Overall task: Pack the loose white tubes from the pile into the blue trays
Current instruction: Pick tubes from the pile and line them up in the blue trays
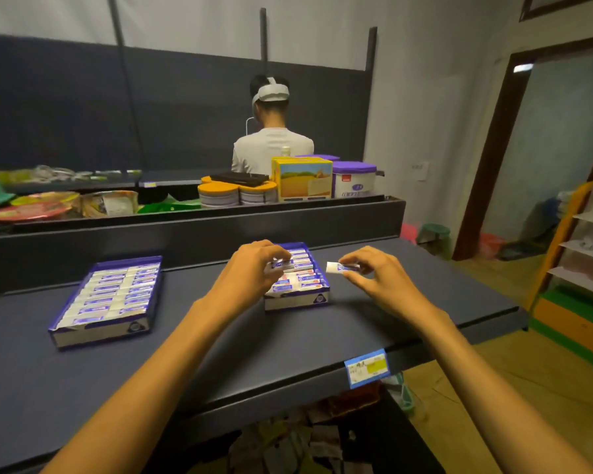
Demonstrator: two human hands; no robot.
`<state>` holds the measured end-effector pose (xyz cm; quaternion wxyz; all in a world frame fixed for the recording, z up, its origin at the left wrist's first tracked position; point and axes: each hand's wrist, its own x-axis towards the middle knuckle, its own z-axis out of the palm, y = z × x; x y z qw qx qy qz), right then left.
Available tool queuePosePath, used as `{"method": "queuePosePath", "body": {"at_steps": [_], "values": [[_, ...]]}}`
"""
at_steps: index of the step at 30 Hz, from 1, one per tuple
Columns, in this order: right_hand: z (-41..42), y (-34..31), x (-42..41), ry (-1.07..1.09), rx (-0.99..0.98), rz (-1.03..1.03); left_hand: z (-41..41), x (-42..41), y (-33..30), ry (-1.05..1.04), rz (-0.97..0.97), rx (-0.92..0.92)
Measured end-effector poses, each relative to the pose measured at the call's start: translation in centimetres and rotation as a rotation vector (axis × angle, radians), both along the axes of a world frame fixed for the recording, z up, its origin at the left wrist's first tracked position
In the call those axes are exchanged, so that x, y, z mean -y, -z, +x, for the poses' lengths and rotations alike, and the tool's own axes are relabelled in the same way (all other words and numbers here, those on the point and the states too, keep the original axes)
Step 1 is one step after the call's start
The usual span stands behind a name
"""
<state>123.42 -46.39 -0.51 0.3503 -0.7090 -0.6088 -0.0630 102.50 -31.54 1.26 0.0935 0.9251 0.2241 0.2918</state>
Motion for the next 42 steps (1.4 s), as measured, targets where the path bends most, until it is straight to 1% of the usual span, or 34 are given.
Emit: {"method": "queuePosePath", "body": {"at_steps": [6,11,15,19,24,31,42], "values": [[1.7,0.0,-6.2,-0.112,-0.013,-0.015,1.5,-3.6,0.5,-0.05,-0.048,-0.025],[2.7,-0.7,-9.8,-0.151,0.023,-0.133,2.3,-5.0,0.4,-0.073,-0.036,-0.115],[2.8,-0.7,-11.2,-0.198,0.029,-0.22,2.6,-5.1,0.3,-0.074,0.01,-0.201],[3.3,-0.8,-12.0,-0.22,-0.001,-0.217,3.2,-5.3,0.1,-0.095,0.025,-0.283],[3.6,-0.2,-12.1,-0.25,-0.018,-0.206,4.1,-5.1,0.4,-0.143,-0.007,-0.338],[3.5,0.1,-11.6,-0.279,-0.041,-0.224,4.4,-5.1,1.1,-0.192,-0.026,-0.35],[3.0,0.3,-11.3,-0.259,-0.003,-0.252,3.9,-5.2,1.1,-0.125,-0.011,-0.364]]}}
